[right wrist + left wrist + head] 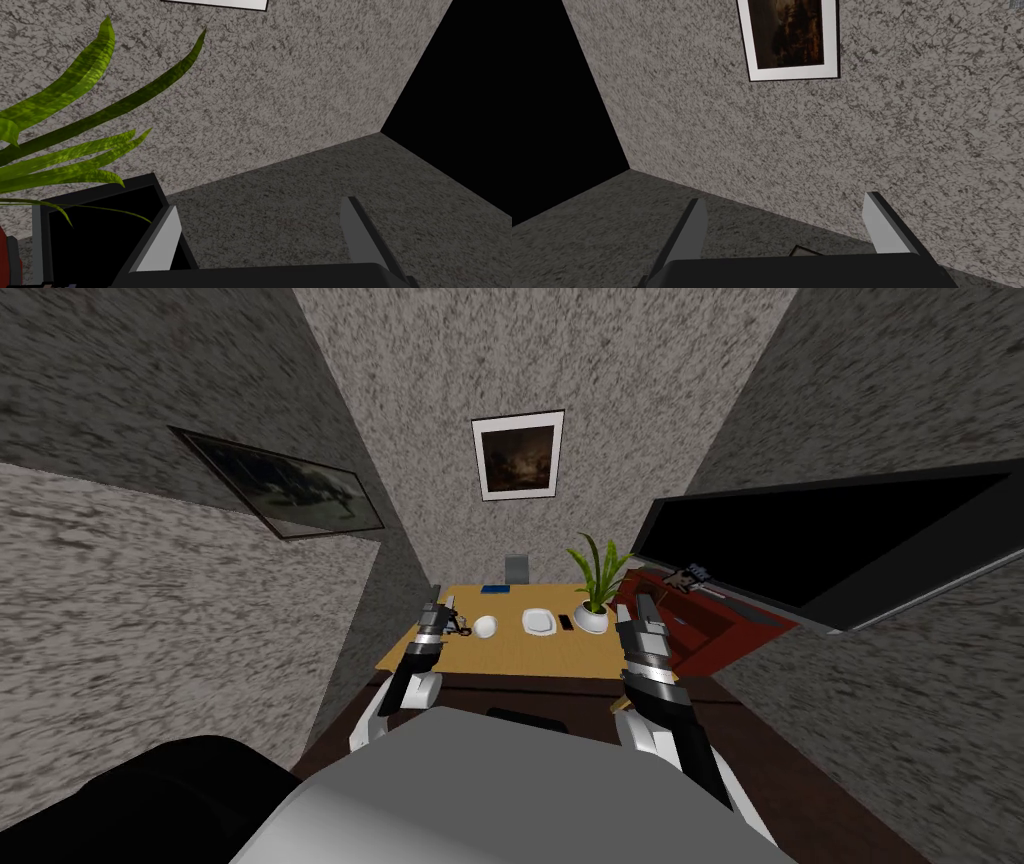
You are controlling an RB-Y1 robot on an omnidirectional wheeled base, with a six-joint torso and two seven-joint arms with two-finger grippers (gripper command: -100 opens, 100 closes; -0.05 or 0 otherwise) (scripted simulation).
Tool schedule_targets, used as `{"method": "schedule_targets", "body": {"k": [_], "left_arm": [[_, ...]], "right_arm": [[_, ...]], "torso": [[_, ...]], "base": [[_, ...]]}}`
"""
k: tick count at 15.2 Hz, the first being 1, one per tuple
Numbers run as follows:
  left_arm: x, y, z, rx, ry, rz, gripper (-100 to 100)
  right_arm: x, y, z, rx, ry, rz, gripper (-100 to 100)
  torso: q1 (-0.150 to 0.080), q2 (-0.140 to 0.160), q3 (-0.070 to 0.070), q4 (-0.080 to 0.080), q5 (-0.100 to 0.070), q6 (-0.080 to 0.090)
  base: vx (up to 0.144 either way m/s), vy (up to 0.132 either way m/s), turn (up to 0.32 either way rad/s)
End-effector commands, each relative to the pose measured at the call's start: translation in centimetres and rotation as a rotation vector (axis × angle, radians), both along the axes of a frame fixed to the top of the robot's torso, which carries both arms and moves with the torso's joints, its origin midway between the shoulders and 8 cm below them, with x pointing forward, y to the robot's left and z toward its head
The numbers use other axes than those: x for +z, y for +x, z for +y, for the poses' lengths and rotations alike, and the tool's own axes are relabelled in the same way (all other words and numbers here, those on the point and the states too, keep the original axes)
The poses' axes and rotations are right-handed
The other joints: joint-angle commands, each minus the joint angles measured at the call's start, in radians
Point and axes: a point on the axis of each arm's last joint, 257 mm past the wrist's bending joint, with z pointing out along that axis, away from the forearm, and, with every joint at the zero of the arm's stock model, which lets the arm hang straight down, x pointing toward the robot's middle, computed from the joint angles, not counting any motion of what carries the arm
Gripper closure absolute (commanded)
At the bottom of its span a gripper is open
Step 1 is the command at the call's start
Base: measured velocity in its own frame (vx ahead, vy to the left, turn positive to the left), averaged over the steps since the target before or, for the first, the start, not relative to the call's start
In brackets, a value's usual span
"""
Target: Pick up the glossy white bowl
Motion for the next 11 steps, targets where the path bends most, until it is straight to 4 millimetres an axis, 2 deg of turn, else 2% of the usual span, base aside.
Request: {"method": "schedule_targets", "body": {"k": [1,2,3,6,7,9,10,11], "left_arm": [[-2.1,1.4,1.0,0.015,0.011,0.069,-100],[-2.1,1.5,1.0,0.015,0.011,0.073,-100],[-3.4,2.4,1.9,0.028,0.018,0.113,-100],[-5.4,3.5,3.0,0.046,0.020,0.182,-100],[-6.6,4.3,4.0,0.063,0.024,0.220,-100],[-7.1,4.5,4.1,0.066,0.021,0.239,-100],[-8.5,5.2,5.3,0.085,0.023,0.281,-100],[-8.9,5.4,5.4,0.088,0.020,0.297,-100]], "right_arm": [[0.0,0.0,0.0,0.000,0.000,0.000,0],[0.0,0.0,0.0,0.000,0.000,0.000,0],[0.0,0.0,0.0,0.000,0.000,0.000,0],[0.0,0.0,0.0,0.000,0.000,0.000,0],[0.0,0.0,0.0,0.000,0.000,0.000,0],[0.0,0.0,0.0,0.000,0.000,0.000,0],[0.0,0.0,0.0,0.000,0.000,0.000,0],[0.0,0.0,0.0,0.000,0.000,0.000,0]], "torso": [[0.000,0.000,0.000,0.000,0.000,0.000],[0.000,0.000,0.000,0.000,0.000,0.000],[0.000,0.000,0.000,0.000,0.000,0.000],[0.001,0.000,0.000,0.000,0.000,0.000],[0.001,0.000,0.000,0.000,0.000,0.000],[0.001,0.000,0.000,0.000,0.000,0.000],[0.000,0.000,0.000,0.000,0.000,0.000],[0.000,0.000,0.000,0.000,0.000,0.000]], "base": [[-0.014,0.024,-0.156],[-0.015,0.026,-0.121],[-0.017,0.029,-0.124],[-0.016,0.033,-0.147],[-0.021,0.033,-0.151],[-0.018,0.030,-0.103],[-0.012,0.022,-0.129],[-0.013,0.024,-0.140]]}}
